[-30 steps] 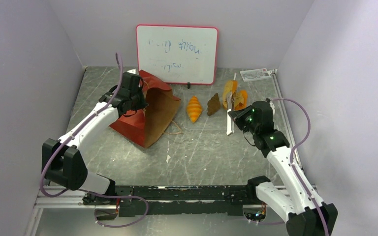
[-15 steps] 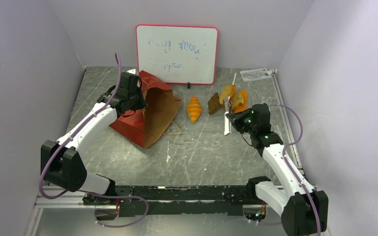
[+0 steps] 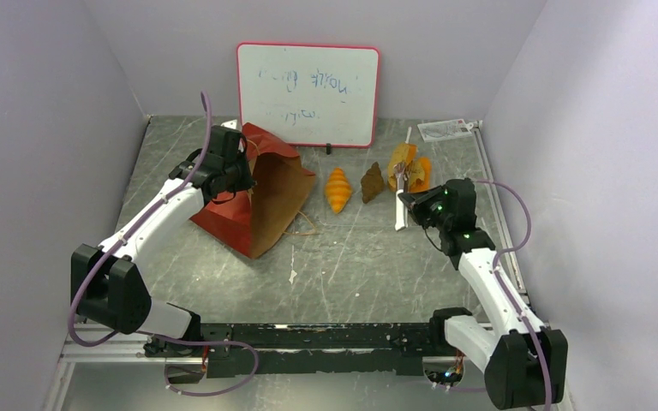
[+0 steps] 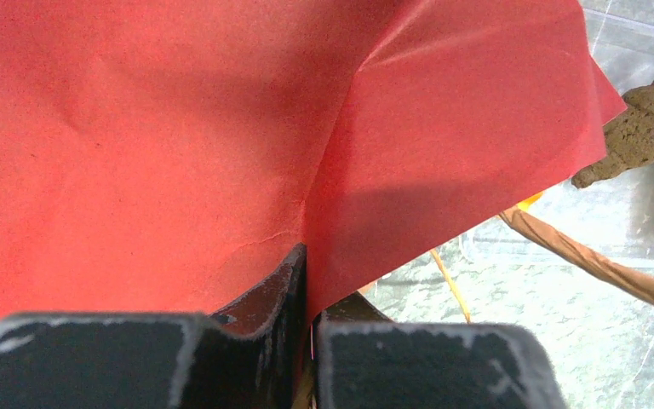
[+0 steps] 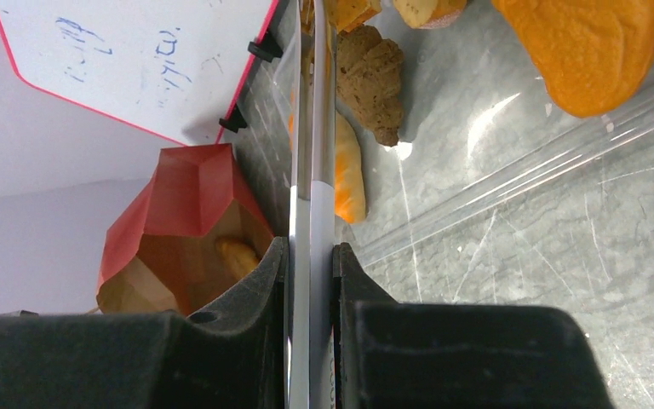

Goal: Take the fake bread out of the paper bag
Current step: Place the fake bread in the container, then take out the fake bread from the paper bag.

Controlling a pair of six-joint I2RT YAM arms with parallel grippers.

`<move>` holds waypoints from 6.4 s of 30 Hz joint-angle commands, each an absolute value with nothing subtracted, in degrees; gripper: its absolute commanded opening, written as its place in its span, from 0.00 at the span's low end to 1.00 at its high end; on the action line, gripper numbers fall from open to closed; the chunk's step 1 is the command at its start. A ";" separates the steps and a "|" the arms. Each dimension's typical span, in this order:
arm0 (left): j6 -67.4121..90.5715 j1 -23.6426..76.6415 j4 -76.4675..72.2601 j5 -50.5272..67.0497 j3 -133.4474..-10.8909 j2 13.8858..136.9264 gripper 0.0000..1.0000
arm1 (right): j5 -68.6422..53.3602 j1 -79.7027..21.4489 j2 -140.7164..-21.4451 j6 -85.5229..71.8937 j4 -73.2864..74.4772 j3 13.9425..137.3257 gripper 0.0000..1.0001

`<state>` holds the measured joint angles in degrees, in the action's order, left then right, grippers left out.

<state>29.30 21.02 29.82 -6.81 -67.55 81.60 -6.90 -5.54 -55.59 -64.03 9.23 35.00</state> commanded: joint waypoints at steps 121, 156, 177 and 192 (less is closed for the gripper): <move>17.20 20.39 32.63 3.76 -73.52 82.18 0.07 | -19.50 -46.66 -90.52 -63.64 -22.07 47.98 0.38; 17.33 20.45 33.26 8.01 -71.77 80.74 0.07 | -22.35 -42.99 -107.21 -69.18 -30.62 53.99 0.40; 17.80 20.48 33.55 8.75 -69.97 79.39 0.07 | -23.30 -42.99 -113.20 -71.99 -34.19 57.67 0.03; 26.36 20.48 33.97 -6.56 -71.30 80.62 0.07 | -21.74 -41.60 -99.14 -69.34 -29.11 45.15 0.00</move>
<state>23.46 20.45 33.30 -1.26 -70.22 80.23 -22.68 -42.68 -104.07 -71.00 -30.52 47.53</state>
